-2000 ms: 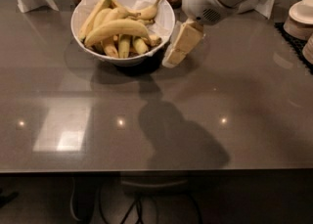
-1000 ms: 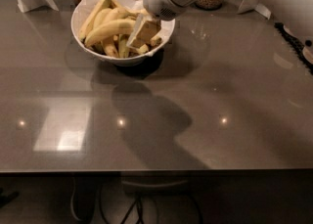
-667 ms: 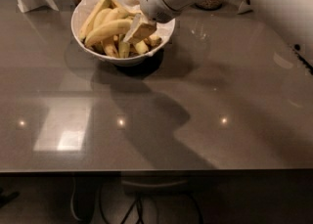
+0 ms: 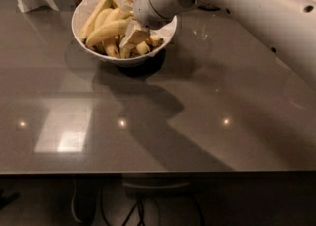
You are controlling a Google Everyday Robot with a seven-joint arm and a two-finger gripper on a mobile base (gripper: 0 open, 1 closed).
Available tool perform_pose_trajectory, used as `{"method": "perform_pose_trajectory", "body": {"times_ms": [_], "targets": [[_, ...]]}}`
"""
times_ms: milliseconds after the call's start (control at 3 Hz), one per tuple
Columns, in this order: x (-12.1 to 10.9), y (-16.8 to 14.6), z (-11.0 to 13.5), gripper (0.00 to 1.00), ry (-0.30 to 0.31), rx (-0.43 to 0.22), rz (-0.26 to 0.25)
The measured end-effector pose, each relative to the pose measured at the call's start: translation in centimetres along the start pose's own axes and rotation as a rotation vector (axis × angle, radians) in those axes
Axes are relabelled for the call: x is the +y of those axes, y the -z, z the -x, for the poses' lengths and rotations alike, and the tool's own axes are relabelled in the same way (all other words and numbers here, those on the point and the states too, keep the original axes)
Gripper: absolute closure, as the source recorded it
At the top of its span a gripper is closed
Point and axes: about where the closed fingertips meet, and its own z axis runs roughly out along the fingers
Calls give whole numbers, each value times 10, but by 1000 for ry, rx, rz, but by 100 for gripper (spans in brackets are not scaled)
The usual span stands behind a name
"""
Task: Pick banana from white bowl
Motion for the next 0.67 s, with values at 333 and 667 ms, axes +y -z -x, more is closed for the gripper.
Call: {"method": "perform_pose_trajectory", "body": {"times_ms": [333, 667], "targets": [[-2, -16, -9, 39, -5, 22, 7], [-8, -27, -21, 58, -12, 55, 4]]}}
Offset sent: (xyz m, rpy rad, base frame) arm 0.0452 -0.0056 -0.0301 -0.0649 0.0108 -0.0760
